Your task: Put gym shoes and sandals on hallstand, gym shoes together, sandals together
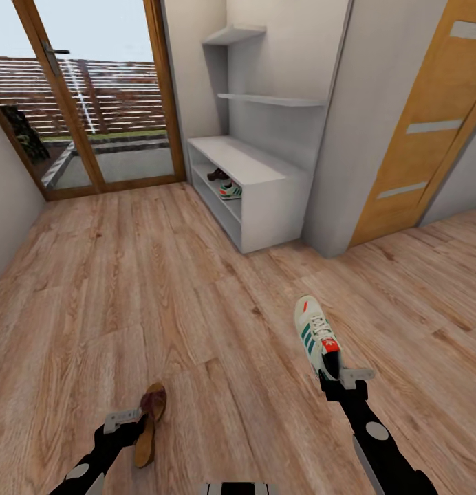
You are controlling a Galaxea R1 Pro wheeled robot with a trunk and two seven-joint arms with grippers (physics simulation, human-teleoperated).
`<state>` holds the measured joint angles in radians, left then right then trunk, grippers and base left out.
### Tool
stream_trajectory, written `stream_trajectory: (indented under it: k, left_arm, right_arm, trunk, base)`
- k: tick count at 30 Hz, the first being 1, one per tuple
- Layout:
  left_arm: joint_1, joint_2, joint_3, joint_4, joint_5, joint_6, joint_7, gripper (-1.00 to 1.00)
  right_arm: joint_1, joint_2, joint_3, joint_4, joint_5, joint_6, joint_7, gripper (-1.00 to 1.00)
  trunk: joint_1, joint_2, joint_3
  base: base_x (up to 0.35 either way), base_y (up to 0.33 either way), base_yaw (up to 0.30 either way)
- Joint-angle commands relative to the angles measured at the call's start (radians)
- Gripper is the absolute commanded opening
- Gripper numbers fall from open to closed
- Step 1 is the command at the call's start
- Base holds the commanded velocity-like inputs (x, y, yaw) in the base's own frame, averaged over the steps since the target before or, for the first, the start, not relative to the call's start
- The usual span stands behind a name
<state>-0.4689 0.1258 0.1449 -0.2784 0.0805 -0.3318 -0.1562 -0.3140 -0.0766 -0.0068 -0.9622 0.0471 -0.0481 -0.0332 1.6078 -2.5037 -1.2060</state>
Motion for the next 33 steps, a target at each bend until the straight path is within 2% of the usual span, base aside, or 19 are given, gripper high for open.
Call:
stream_trajectory:
  k: [1,14,28,33]
  left_arm:
    - [-0.001,0.0,0.004,0.001,0.009,-0.001,-0.01,1.0]
    - [-0.001,0.0,0.007,0.001,0.009,-0.001,-0.008,1.0]
    - [-0.001,0.0,0.007,0.002,0.011,-0.002,-0.006,1.0]
    - [-0.001,0.0,0.007,0.006,0.012,-0.022,-0.006,1.0]
  right_arm:
    - [0.0,0.0,0.001,0.001,0.005,-0.003,-0.004,-1.0]
    - [0.0,0.0,0.001,0.001,0.005,-0.003,-0.004,-1.0]
    - [0.0,0.0,-0.001,-0.003,0.004,-0.003,-0.004,-1.0]
    - [0.0,0.0,-0.002,-0.004,0.003,-0.003,-0.004,-1.0]
  trunk:
    - [0.0,0.0,-0.001]
    - [0.0,0.0,-0.001]
    - [0.006,-0.004,-0.062]
    - [0.008,-0.005,-0.081]
  base:
    - [0.002,-0.132,0.0]
    - [0.0,-0.029,0.0]
    - [0.0,0.0,0.0]
    - [0.0,0.0,0.0]
